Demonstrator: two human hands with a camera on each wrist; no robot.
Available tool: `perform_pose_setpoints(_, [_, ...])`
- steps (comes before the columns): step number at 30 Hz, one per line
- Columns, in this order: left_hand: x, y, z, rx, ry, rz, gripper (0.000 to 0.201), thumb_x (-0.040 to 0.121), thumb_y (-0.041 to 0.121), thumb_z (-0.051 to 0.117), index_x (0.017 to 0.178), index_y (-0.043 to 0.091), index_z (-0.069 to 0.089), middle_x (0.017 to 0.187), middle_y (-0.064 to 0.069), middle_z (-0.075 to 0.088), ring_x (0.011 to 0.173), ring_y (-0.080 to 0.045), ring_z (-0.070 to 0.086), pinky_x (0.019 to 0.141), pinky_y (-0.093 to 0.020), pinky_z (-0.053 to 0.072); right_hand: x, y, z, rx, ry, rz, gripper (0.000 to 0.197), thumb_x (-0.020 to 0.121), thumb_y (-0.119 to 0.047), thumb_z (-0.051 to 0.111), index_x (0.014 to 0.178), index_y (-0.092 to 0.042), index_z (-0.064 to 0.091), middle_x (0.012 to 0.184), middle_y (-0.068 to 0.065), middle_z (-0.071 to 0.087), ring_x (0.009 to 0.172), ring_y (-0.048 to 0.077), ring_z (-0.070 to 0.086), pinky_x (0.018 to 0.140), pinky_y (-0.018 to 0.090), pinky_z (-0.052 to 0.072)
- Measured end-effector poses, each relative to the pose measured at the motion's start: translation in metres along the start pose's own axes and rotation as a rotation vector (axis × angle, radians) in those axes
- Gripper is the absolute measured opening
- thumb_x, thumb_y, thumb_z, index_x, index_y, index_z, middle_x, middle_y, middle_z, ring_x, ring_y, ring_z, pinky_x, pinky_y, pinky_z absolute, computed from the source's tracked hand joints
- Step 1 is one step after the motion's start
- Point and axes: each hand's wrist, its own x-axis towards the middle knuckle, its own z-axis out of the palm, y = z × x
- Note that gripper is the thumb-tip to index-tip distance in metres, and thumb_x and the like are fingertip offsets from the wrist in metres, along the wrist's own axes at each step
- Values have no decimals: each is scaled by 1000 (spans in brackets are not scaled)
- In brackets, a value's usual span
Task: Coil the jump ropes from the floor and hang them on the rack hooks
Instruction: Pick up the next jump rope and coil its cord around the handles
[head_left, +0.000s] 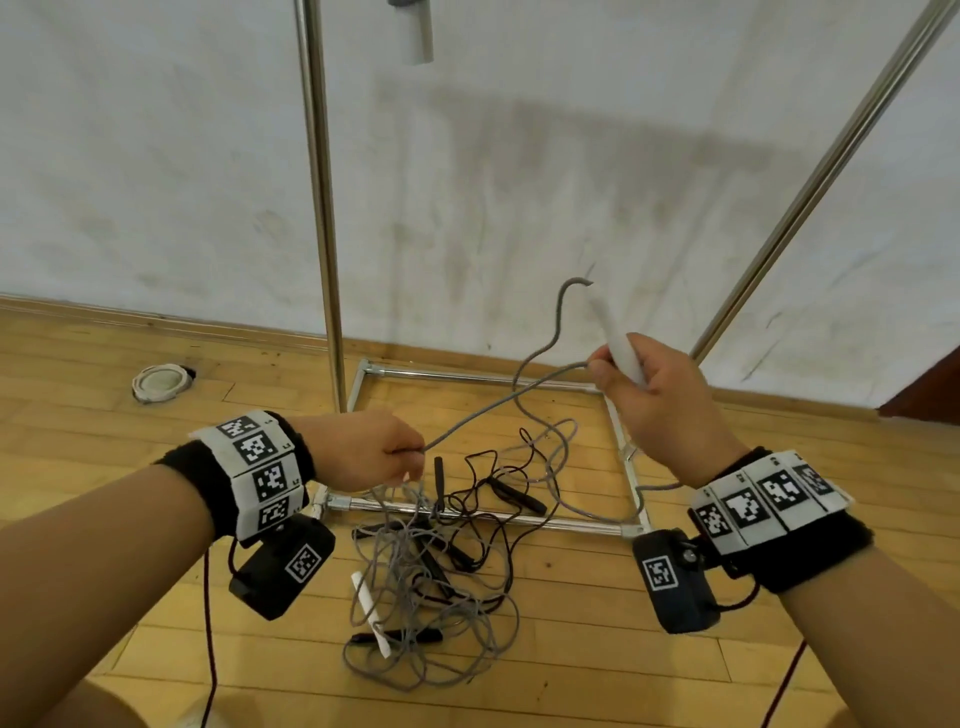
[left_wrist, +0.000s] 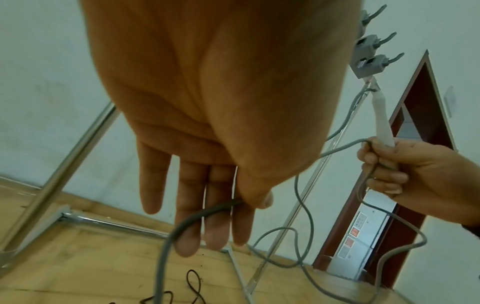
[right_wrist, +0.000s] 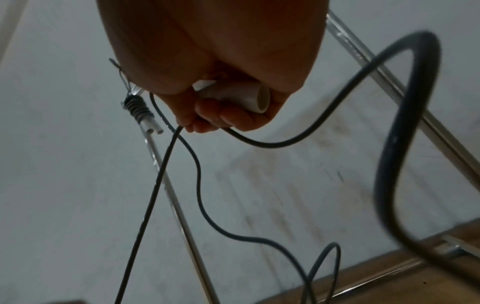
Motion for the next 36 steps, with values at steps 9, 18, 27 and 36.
perform_pose_setpoints(9, [5, 13, -5, 24, 212, 63, 29, 102, 37, 46, 105, 26, 72, 88, 9, 69, 78, -3, 59, 62, -8, 38, -6, 12, -12, -69, -45, 96, 17, 84, -16, 74, 95, -29, 73, 91, -8, 66, 66, 3, 58, 58, 21, 44])
perform_pose_setpoints(18, [10, 64, -8, -104, 435, 210, 27, 101, 39, 47, 98, 25, 70, 62, 6, 61, 54, -5, 55, 50, -19, 40, -18, -12, 34, 134, -278, 68, 9, 92, -29, 67, 92, -22, 73, 56, -17, 57, 45, 1, 46, 49, 18, 37])
perform_pose_setpoints(27, [9, 47, -4, -306, 291, 202, 15, 98, 37, 55, 85, 34, 63, 79, 16, 70, 73, -1, 66, 68, -26, 53, -9, -19, 29, 71, -292, -12, 10, 85, -33, 74, 80, -26, 70, 67, -4, 66, 56, 9, 57, 56, 29, 47])
perform_pose_setpoints(36, [16, 36, 19, -208, 35, 156, 25, 104, 29, 41, 93, 27, 63, 92, 14, 68, 86, -2, 60, 83, -29, 49, 0, -15, 15, 82, 13, -115, 19, 91, -32, 68, 78, -18, 66, 55, -9, 50, 47, 5, 43, 45, 13, 34])
